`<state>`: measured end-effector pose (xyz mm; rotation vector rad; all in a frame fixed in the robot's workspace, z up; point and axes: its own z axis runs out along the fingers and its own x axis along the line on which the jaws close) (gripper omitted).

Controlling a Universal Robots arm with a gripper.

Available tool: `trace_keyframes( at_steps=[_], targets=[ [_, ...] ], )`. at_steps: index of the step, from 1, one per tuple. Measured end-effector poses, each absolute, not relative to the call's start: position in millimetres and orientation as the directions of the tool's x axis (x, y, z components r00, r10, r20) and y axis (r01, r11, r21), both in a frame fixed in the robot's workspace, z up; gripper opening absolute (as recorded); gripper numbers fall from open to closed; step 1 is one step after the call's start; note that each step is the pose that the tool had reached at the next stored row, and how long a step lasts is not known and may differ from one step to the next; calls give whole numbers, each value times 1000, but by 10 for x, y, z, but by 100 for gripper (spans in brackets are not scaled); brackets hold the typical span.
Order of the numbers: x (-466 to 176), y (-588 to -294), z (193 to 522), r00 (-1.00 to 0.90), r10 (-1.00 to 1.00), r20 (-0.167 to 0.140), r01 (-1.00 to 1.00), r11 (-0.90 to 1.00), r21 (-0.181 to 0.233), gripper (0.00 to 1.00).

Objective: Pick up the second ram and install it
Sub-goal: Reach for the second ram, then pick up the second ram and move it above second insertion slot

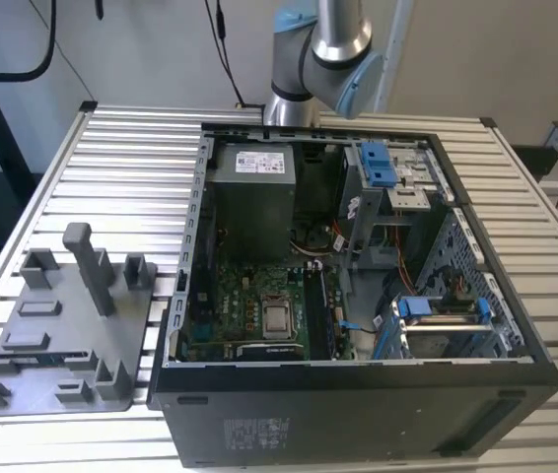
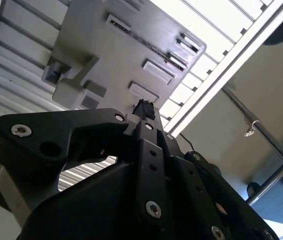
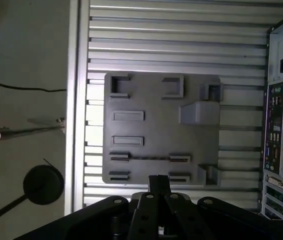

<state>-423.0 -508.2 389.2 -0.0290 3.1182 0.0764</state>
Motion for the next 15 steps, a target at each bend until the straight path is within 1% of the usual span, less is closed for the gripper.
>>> trace_keyframes(
  at_steps=[15],
  targets=[
    [-4230, -5083, 3891, -1000, -11, -23, -12, 999, 49, 11]
  ],
)
